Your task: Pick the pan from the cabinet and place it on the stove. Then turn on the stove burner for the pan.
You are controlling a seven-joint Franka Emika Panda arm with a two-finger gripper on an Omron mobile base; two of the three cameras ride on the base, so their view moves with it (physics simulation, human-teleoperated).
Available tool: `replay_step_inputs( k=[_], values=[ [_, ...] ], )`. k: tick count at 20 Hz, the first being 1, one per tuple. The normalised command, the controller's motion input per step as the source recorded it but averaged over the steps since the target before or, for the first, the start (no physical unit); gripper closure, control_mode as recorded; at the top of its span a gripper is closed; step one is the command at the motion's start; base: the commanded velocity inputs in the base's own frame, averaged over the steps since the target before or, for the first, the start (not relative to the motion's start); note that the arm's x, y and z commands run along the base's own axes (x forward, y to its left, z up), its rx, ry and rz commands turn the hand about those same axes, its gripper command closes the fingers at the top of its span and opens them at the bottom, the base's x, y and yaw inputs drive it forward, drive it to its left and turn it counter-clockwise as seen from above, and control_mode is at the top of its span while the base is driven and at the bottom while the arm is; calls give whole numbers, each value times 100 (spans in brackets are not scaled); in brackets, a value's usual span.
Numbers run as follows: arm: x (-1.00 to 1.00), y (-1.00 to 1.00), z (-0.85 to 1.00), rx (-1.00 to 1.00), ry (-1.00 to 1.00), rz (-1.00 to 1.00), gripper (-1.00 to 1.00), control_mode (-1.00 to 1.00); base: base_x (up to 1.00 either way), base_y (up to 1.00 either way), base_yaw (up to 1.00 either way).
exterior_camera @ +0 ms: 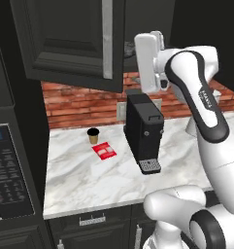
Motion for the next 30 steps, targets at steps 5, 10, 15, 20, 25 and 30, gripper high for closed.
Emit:
replay_step_inputs(
  k=[5,10,15,20,25,30],
  values=[
    [9,39,-4,5,8,21,-100,-100,0,0,0],
    [-6,51,-4,0,4,24,-100,-100,0,0,0],
    [-54,56,0,0,0,21,-100,-100,0,0,0],
    [-75,59,0,0,-3,19,-100,-100,0,0,0],
    [-62,66,-4,0,-7,15,-100,-100,0,0,0],
    [-32,67,-5,0,-9,9,-100,-100,0,0,0]
  ],
)
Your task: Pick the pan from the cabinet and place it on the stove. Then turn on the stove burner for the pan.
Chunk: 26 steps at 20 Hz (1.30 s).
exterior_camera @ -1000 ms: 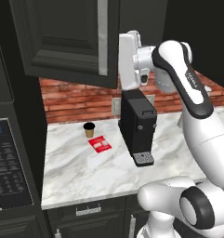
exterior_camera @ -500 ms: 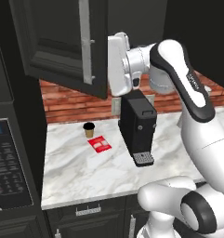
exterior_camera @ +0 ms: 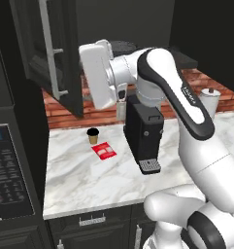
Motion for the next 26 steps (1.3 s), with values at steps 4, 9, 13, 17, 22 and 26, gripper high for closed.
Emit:
replay_step_inputs(
  k=[4,9,13,17,22,26],
  values=[
    [-21,57,-4,0,-11,6,-100,-100,0,0,0],
    [-10,28,-2,0,-2,1,-100,-100,0,0,0],
    [-20,-6,0,-8,-26,2,-100,-100,0,0,0],
    [-51,-47,0,-15,-49,-5,-100,-100,0,0,0],
    [-17,-61,0,-10,-31,-22,-100,-100,0,0,0],
    [0,-68,-1,-4,-21,-33,-100,-100,0,0,0]
  ],
)
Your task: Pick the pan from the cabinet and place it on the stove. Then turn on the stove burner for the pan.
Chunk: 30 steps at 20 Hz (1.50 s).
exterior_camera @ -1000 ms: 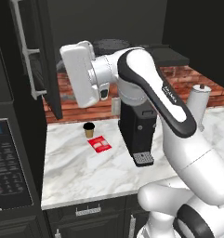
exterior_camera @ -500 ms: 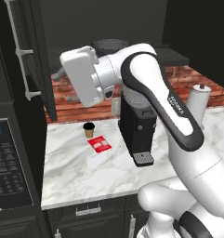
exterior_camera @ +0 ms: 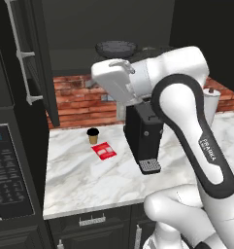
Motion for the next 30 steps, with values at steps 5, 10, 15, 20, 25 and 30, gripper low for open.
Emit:
replay_step_inputs(
  k=[5,10,15,20,25,30],
  values=[
    [9,-59,-2,-2,-10,-45,-100,-100,0,0,0],
    [8,-63,0,-1,-1,-51,-100,-100,0,0,0],
    [14,-64,2,0,1,-54,-100,-100,0,0,0],
    [31,-61,19,0,7,-52,-100,-100,0,0,0],
    [39,-57,34,0,6,-45,-100,-100,0,0,0],
    [49,-53,24,0,9,-40,-100,-100,0,0,0]
  ],
)
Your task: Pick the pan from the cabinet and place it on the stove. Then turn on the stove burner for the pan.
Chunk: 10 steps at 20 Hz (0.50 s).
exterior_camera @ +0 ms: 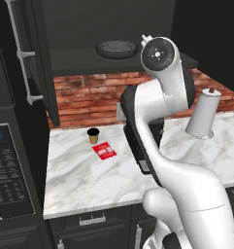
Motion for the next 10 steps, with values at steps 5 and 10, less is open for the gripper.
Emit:
replay_step_inputs(
  k=[5,10],
  values=[
    [72,-43,0,0,6,-34,-100,-100,0,0,0],
    [54,-24,0,0,1,-21,-100,-100,0,0,0]
  ],
)
